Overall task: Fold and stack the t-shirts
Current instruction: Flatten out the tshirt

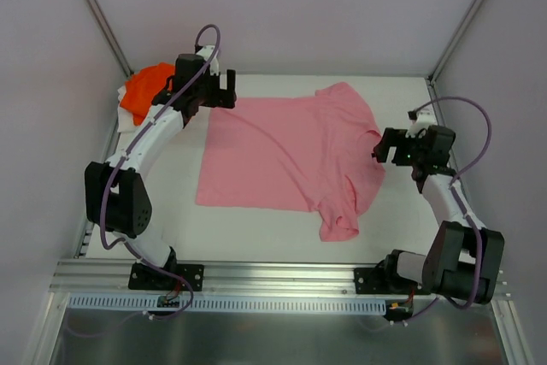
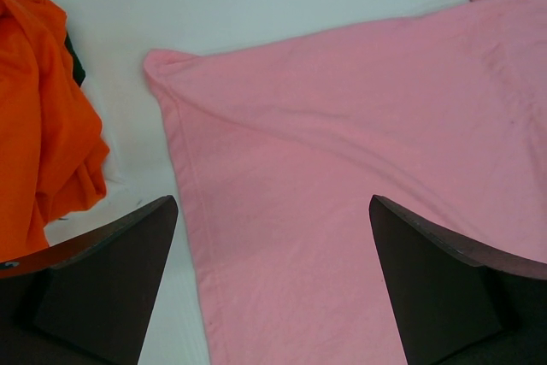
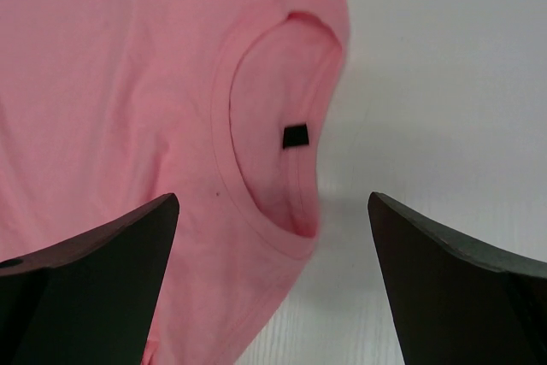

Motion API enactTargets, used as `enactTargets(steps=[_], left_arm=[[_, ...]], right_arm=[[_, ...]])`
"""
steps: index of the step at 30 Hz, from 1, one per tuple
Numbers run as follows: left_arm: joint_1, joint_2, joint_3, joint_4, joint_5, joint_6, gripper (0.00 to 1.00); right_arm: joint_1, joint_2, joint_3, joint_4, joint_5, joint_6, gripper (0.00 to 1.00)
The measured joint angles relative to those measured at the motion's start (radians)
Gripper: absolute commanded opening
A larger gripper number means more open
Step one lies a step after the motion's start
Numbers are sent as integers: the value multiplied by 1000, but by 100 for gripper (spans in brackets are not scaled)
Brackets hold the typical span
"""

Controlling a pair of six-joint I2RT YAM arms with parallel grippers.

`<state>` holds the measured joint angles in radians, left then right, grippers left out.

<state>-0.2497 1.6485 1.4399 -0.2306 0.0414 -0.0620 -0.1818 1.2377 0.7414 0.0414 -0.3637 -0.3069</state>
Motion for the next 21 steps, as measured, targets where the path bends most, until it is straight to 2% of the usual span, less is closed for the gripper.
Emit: enactTargets(steps=[5,12,21], left_arm=[[-36,-1,0,-1,-13,3,99],[-72,-2,0,-2,-55,3,99],[-99,-2,1,-22,-97,4,99]], right_arm=[[-11,-4,-180,153,-11,19,99],[-13,-18,-246,367,-12,32,99],[-13,-32,-363,515,-11,56,100]])
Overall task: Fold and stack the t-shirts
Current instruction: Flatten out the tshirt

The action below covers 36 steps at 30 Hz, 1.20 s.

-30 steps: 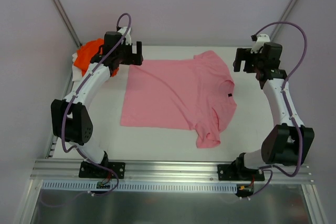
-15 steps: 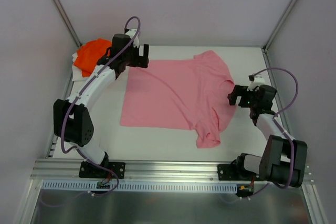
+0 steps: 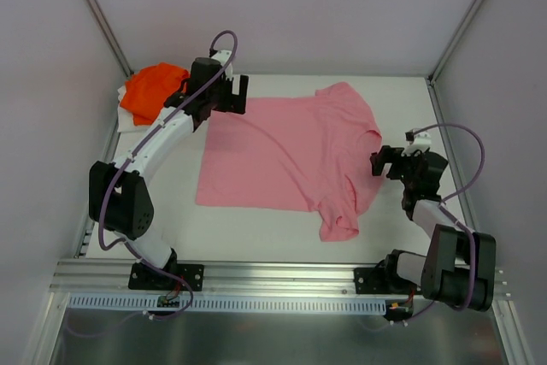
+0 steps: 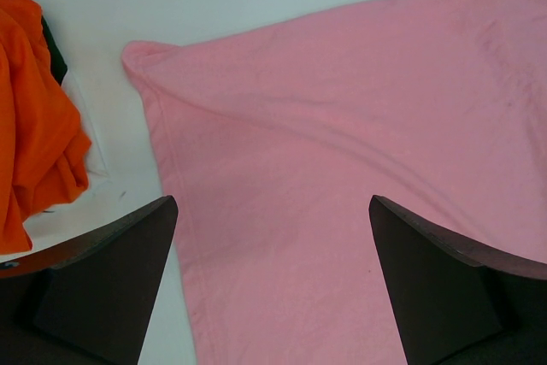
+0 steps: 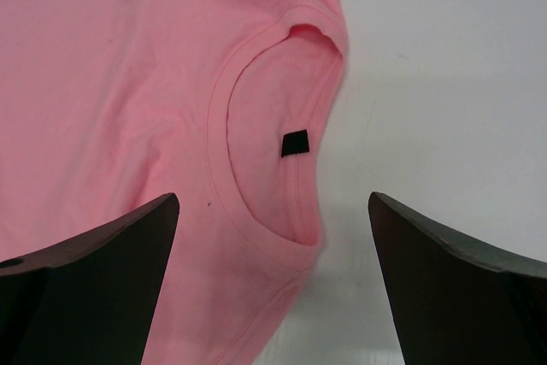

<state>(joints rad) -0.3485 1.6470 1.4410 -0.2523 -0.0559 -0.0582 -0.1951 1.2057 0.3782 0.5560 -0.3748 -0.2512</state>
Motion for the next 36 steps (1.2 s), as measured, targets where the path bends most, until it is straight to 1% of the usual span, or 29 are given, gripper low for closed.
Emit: enactTargets(steps=[4,8,10,14,16,18,21,24,32,36], left_arm=[[-8,0,0,-22,-9,2,99],[-25,0,1,-41,-25,2,99],[-39,0,5,-47,-32,2,98],[-70,7,31,-69,-41,1,99],[-85,16,51,-77,-52,1,99],[-92,27,72,-83,-61,2,99],[-104,45,98,-98,-70,2,99],[-104,57,113,-107,-79,1,99],[-104,103,143,-125,-80,3,99],[-104,134,143,-99,-79,27,99]], right_arm=[[0,-35,-106,97,2,-4,99],[0,-20,-131,131,14,-3,99],[5,-20,-139,178,26,-1,99],[71,-12,-182,301,77,-20,100],[109,30,-207,367,92,-30,99],[116,80,-224,420,113,-33,100],[124,132,-212,408,165,-35,99],[151,137,-185,397,210,-42,99],[162,137,-169,397,246,-48,100],[162,137,-169,396,253,-49,99]])
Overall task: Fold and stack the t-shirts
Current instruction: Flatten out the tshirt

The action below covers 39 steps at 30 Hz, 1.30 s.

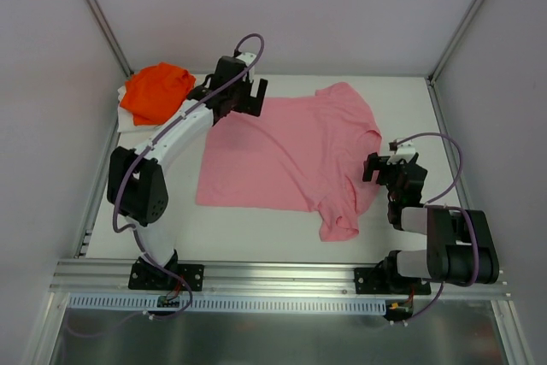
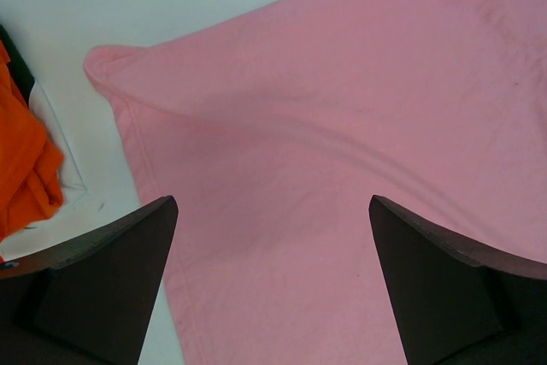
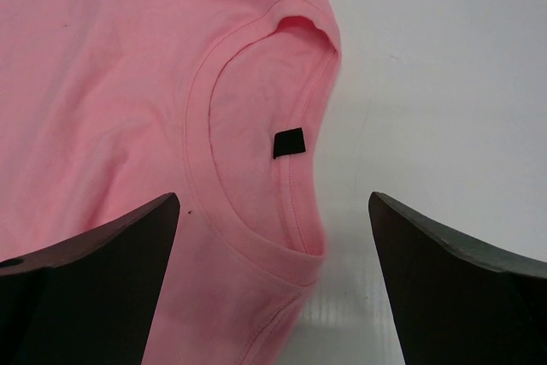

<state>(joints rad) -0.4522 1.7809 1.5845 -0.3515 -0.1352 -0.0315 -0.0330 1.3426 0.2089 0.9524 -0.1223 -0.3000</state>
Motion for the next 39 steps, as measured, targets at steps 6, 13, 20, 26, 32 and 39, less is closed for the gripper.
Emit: enactTargets(steps=[6,13,20,26,32,39], left_arm=[[0,35,-9,104,-13,16,99],[23,61,-45,170,-39,-65,99],[123,57,-83,181,5,-149,99],[149,49,-131,189,85,-163,99],[142,35,-141,190,136,-161,99],[139,-17,-146,191,154,-160,99]], right_arm=[[0,0,0,0,4,0,99],[0,0,0,0,6,0,99],[0,0,0,0,6,0,99],[0,0,0,0,6,0,99],[14,-10,5,-29,70,1,100],[24,-135,365,-559,245,15,99]])
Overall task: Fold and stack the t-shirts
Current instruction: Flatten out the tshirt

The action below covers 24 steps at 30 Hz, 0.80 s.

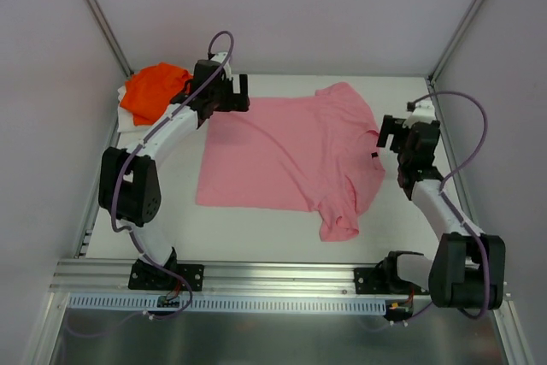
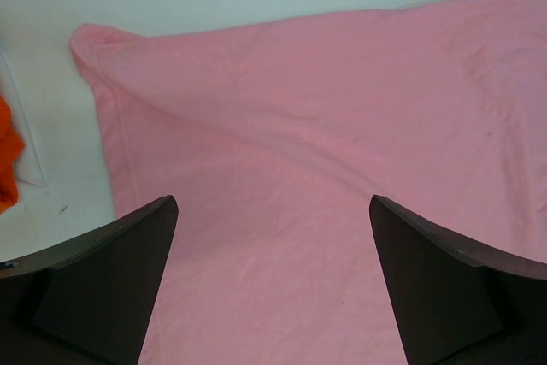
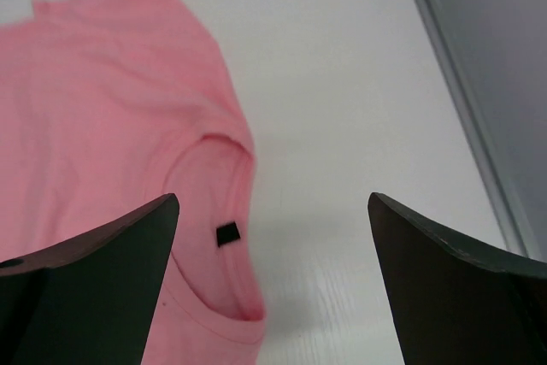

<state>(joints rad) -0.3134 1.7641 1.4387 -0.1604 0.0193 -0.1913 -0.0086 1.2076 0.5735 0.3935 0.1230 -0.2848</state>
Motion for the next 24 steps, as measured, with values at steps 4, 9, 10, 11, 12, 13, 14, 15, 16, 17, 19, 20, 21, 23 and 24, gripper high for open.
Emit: enactTargets(steps=[4,9,10,11,12,13,14,15,16,17,19,20,21,23,24], left_arm=[[-1,-24,-7,-1,0,0,99],[-2,-58,-17,-3,8,3,99],[-2,-66,-17,-5,13,5,99],[-2,-73,-17,-8,24,9,99],[-2,-79,-17,-10,27,10,99],[-2,-93,-21,-10,38,16,99],[-2,-108,-27,-9,53,19,99],[-2,-123,-35,-9,63,21,99],[-1,-138,-44,-7,76,21,99],[0,-152,-54,-4,88,13,99],[13,-176,-69,5,135,-19,99],[22,-182,-74,10,167,-40,99],[39,-184,-76,18,211,-64,98],[79,-180,-78,23,278,-99,99],[96,-177,-77,17,306,-108,99]], right_arm=[[21,-80,217,-204,11,25,99],[48,-85,540,-538,-52,46,100],[50,-72,610,-591,-73,45,100],[51,-66,656,-621,-87,49,99],[51,-67,684,-642,-94,62,99],[51,-73,692,-655,-94,77,99],[51,-80,691,-667,-92,103,99],[50,-85,686,-680,-94,127,99],[50,-87,679,-693,-107,148,99],[50,-87,671,-701,-120,163,99],[50,-81,658,-717,-150,190,100],[50,-76,655,-724,-169,198,99],[51,-69,655,-728,-189,207,99],[54,-45,657,-732,-214,220,99],[60,-28,662,-741,-213,222,100]])
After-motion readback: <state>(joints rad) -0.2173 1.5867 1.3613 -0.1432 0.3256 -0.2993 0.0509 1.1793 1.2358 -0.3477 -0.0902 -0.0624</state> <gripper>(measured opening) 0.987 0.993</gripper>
